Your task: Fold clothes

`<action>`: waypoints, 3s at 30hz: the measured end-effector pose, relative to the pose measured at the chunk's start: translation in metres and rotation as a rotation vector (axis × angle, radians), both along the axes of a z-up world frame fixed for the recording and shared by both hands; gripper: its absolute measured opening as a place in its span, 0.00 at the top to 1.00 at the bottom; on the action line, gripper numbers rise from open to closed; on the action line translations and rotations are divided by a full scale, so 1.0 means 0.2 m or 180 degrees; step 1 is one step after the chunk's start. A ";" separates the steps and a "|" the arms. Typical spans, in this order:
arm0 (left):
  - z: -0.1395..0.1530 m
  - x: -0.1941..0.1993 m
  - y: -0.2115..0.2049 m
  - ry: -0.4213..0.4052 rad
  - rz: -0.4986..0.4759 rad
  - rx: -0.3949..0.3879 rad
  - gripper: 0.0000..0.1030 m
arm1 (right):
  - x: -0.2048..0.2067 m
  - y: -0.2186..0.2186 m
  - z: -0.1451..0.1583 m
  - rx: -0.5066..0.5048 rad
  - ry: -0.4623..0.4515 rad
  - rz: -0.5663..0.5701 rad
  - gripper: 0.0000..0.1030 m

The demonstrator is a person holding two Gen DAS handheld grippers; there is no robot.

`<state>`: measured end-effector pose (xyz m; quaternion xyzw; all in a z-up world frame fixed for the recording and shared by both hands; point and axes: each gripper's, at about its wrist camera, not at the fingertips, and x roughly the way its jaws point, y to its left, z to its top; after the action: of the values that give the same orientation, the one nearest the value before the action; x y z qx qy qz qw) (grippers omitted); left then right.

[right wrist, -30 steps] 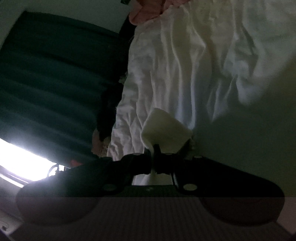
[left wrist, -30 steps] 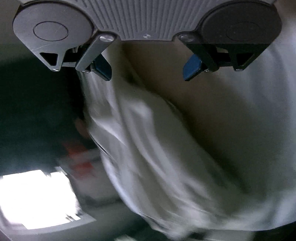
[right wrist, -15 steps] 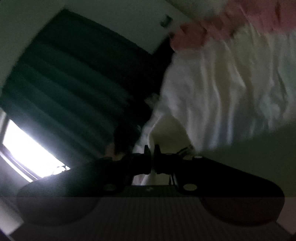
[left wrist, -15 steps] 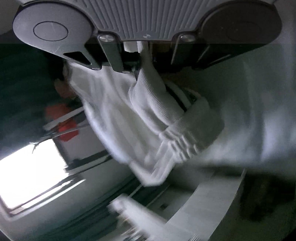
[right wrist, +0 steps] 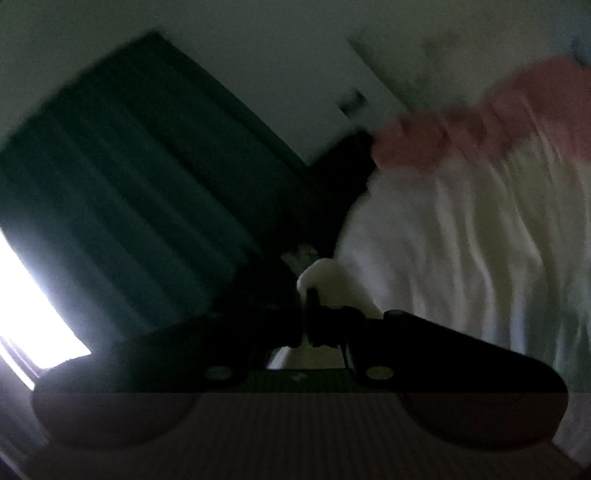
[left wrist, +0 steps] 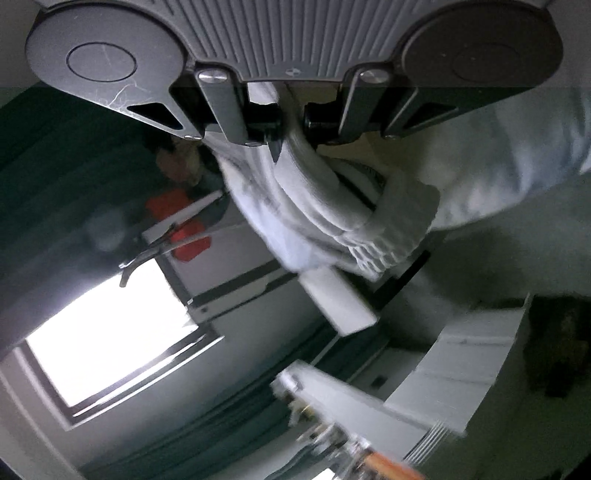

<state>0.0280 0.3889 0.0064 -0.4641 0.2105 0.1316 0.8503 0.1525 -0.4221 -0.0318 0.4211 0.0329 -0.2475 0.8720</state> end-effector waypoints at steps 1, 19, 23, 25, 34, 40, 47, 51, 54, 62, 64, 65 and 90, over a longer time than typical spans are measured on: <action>-0.02 0.02 0.01 0.0045 -0.0007 -0.0007 0.90 | 0.05 0.00 -0.04 0.0020 0.0147 0.0046 0.94; -0.20 -0.30 -0.01 0.0104 -0.0230 -0.0035 0.90 | -0.59 -0.25 -0.11 0.0114 0.0226 0.0396 0.95; -0.45 -0.37 -0.03 0.0663 -0.0286 0.0094 0.90 | -0.76 -0.32 -0.53 0.0402 0.1105 0.0539 0.95; -0.47 -0.36 -0.04 0.0773 -0.0341 0.0249 0.89 | -0.81 -0.35 -0.64 0.0475 0.1253 0.0616 0.95; -0.20 -0.37 -0.21 0.1016 -0.0637 0.1092 0.54 | -0.83 -0.25 -0.43 0.0098 0.1481 0.0931 0.73; 0.08 -0.42 -0.53 0.0744 -0.0808 0.1990 0.24 | -0.85 -0.07 -0.19 -0.0529 0.1329 0.1107 0.23; 0.34 -0.34 -1.04 0.0121 -0.1235 0.2308 0.18 | -0.78 0.38 0.16 -0.1063 0.0845 0.1708 0.23; 0.41 -0.25 -1.34 -0.0232 -0.1453 0.2355 0.15 | -0.73 0.61 0.29 -0.1129 0.0548 0.1961 0.23; 0.38 -0.19 -1.54 -0.0361 -0.1543 0.2490 0.14 | -0.68 0.75 0.30 -0.1220 0.0459 0.2041 0.23; 0.05 -0.05 -1.72 -0.0328 -0.1685 0.2641 0.14 | -0.64 0.94 0.03 -0.1550 0.0448 0.2266 0.23; -0.04 -0.02 -1.71 -0.0249 -0.1662 0.2640 0.14 | -0.64 0.96 -0.03 -0.1573 0.0543 0.2336 0.23; -0.08 -0.02 -1.70 -0.0207 -0.1642 0.2651 0.14 | -0.63 0.96 -0.05 -0.1586 0.0586 0.2371 0.23; -0.34 0.32 -1.92 0.0095 -0.1993 0.3087 0.14 | -0.59 0.92 -0.09 -0.1368 0.0725 0.2018 0.23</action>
<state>0.0917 0.0046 -0.0611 0.0650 0.2653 -0.0383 0.9612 0.0343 -0.2382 -0.0504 0.1679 0.2051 -0.0124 0.9641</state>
